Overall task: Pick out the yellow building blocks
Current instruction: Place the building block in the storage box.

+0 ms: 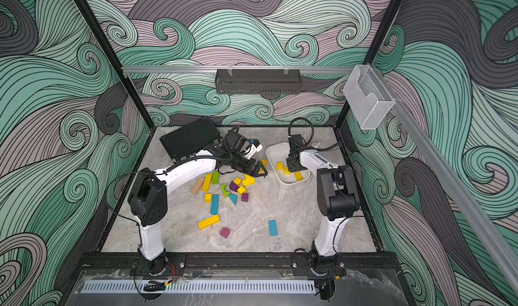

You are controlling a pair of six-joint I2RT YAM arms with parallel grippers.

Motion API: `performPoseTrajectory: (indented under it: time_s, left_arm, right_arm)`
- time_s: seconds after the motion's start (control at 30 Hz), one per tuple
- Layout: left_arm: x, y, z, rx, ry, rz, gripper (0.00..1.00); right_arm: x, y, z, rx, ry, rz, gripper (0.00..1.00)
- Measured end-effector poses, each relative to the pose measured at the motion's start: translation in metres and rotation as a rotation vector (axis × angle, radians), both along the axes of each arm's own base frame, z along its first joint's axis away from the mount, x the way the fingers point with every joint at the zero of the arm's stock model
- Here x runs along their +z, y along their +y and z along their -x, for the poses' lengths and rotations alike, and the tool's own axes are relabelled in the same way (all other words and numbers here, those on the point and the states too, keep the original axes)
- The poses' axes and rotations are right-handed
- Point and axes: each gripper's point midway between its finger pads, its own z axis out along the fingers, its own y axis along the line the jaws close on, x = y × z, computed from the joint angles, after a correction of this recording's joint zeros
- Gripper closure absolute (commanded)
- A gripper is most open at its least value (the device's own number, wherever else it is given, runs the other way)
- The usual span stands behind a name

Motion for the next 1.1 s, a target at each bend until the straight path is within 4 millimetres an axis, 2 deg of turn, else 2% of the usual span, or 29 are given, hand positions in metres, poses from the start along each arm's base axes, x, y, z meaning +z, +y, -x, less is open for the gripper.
performPoseTrajectory:
  time_s: [0.2,0.43,0.6,0.83,1.1]
  left_arm:
    - [0.000,0.000,0.000,0.000,0.000,0.000,0.21]
    - [0.000,0.000,-0.001,0.002,-0.003,-0.003,0.21]
    - [-0.001,0.001,-0.001,0.004,-0.004,-0.005,0.21]
    - [0.004,0.004,-0.003,0.015,-0.030,-0.016,0.21]
    - [0.031,0.019,-0.012,0.060,-0.104,-0.014,0.22]
  right_arm:
    - [0.015,0.002,-0.002,-0.007,-0.036,-0.022,0.57]
    - [0.051,0.006,-0.009,-0.013,-0.119,-0.052,0.57]
    - [0.073,0.013,-0.007,0.001,-0.164,-0.073,0.57]
    - [0.100,0.040,-0.001,0.053,-0.214,-0.112,0.57]
    - [0.136,0.083,0.012,0.153,-0.283,-0.163,0.58]
